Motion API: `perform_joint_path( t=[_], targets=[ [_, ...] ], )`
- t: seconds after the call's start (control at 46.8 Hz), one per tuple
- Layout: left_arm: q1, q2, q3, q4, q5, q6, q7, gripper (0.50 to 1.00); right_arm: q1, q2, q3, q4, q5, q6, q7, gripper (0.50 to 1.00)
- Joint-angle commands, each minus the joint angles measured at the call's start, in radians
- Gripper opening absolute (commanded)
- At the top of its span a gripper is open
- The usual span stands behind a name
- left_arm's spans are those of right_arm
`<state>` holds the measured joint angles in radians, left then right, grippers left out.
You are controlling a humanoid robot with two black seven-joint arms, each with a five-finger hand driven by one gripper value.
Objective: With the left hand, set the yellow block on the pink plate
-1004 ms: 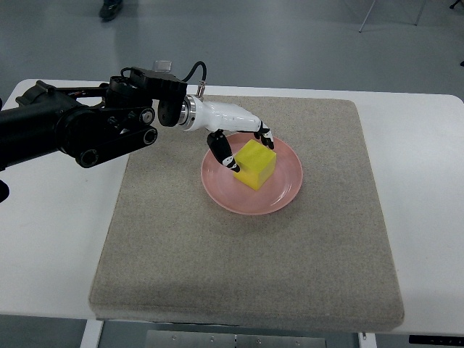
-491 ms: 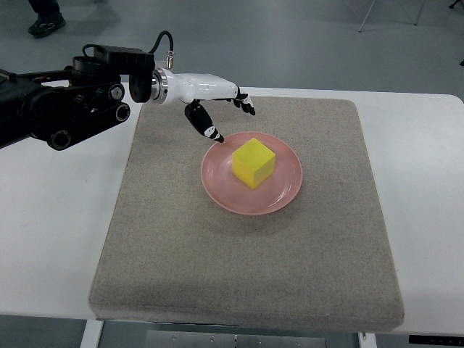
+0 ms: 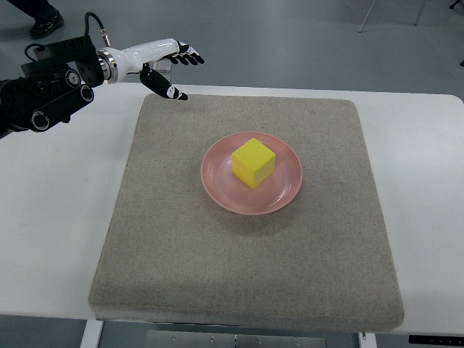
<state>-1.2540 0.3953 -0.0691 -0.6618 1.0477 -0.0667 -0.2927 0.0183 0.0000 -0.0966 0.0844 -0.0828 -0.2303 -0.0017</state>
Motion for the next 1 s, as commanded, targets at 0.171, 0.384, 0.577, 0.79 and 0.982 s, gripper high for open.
perform_joint_path(
  t=[0.171,0.384,0.577,0.79,0.982],
  targets=[
    [0.044,-0.085,-0.066,0.100,-0.345,0.153,0.001,0.851,0.000,0.000,0.000,0.000,0.000,0.000,0.000,0.924],
    [0.048,-0.113,-0.075,0.156,-0.690,0.168,0.001,0.879,0.000,0.000,0.000,0.000,0.000,0.000,0.000,0.924],
    [0.094,-0.154,-0.086,0.232,-0.793,0.154,0.001,0.881,0.000,0.000,0.000,0.000,0.000,0.000,0.000,0.924],
    [0.120,-0.162,-0.218,0.237,-0.796,0.153,0.018,0.885,0.000,0.000,0.000,0.000,0.000,0.000,0.000,0.924],
    [0.136,-0.184,-0.317,0.237,-0.882,0.151,0.158,0.887,0.000,0.000,0.000,0.000,0.000,0.000,0.000,0.924]
  ],
)
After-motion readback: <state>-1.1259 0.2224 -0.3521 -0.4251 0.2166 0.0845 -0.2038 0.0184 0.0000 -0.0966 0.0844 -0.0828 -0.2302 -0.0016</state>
